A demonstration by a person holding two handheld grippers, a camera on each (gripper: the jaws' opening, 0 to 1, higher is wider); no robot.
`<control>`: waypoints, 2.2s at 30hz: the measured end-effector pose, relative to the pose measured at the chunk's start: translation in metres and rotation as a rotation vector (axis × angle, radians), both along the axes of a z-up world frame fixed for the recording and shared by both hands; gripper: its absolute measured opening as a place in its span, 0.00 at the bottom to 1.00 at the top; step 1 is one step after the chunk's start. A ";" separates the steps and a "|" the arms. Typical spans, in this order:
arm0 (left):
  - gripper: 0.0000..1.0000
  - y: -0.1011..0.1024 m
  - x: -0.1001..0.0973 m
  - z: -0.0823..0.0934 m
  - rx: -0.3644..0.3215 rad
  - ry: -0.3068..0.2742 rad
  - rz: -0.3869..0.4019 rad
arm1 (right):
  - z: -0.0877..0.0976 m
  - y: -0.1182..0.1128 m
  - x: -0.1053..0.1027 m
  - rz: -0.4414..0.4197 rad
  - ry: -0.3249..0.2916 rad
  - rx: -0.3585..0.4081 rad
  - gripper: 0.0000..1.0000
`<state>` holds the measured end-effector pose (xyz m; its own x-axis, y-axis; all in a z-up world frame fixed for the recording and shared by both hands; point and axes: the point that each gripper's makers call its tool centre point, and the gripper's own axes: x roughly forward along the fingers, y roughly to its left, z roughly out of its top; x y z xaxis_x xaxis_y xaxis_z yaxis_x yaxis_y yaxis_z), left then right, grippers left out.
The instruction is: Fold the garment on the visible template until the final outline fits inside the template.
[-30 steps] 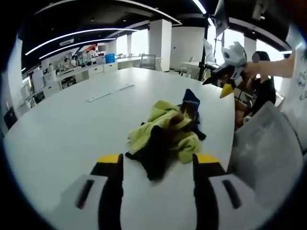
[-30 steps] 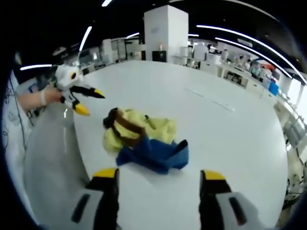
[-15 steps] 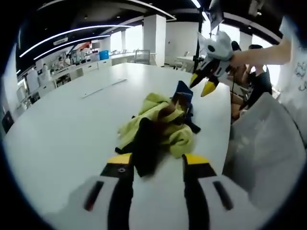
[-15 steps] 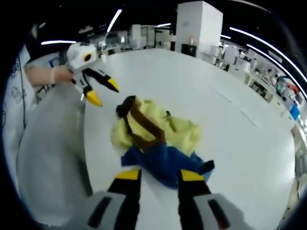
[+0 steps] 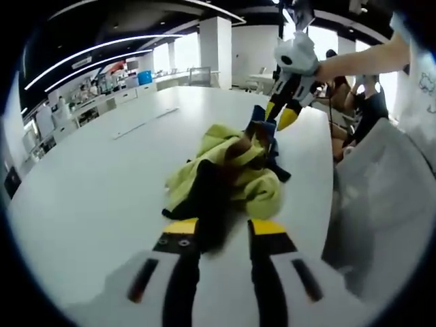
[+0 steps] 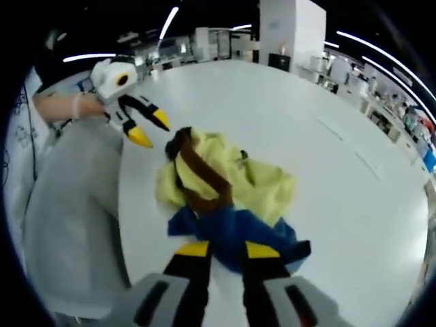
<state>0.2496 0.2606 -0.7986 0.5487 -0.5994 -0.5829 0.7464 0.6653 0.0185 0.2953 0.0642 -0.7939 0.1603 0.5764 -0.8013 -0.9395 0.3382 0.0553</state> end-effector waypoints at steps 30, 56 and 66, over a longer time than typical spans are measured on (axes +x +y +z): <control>0.10 -0.009 0.038 0.000 0.212 -0.198 0.045 | 0.066 0.012 0.038 -0.287 -0.013 0.354 0.00; 0.00 0.006 0.054 0.121 -0.231 -0.136 0.175 | 0.130 -0.011 0.034 -0.415 -0.100 0.536 0.00; 0.00 0.015 0.053 0.211 -0.293 -0.281 0.158 | 0.218 -0.006 0.016 -0.393 -0.203 0.682 0.00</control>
